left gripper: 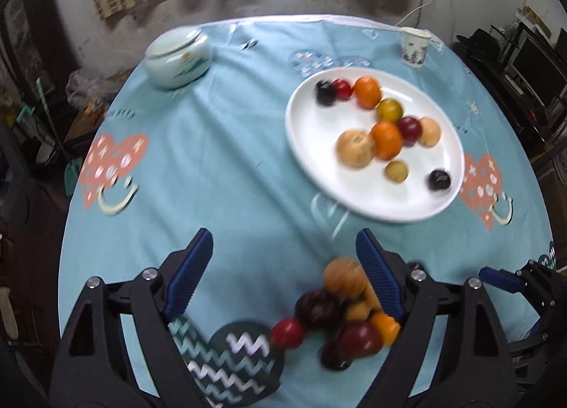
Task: Organize fruits
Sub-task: 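Move both tools back over the fruit cluster, then grasp the dark brown oblong fruit with the right tool while the left tool grasps a dark plum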
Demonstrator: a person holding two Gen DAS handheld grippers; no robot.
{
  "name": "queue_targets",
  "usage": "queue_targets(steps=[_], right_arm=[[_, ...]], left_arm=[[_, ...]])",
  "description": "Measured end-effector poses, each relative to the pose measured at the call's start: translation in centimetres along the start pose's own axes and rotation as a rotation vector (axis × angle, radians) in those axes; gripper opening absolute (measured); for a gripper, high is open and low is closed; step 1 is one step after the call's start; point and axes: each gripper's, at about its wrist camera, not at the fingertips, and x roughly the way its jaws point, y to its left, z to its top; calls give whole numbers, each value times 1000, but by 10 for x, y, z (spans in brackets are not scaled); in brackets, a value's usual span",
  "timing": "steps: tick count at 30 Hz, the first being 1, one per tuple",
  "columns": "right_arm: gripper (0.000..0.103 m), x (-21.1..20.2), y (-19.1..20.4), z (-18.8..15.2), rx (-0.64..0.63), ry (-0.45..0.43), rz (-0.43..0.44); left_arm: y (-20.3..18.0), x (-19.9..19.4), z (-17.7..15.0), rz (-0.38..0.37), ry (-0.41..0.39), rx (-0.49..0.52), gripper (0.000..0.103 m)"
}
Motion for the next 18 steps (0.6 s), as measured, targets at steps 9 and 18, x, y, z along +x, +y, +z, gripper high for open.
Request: queue_targets(steps=[9,18], right_arm=[[62,32,41,-26,-122,77,19],[46,53,44,-12,-169,112,17]], left_arm=[[31,-7,-93,-26,126,-61,85],[-17,5,-119,-92,168,61,85]])
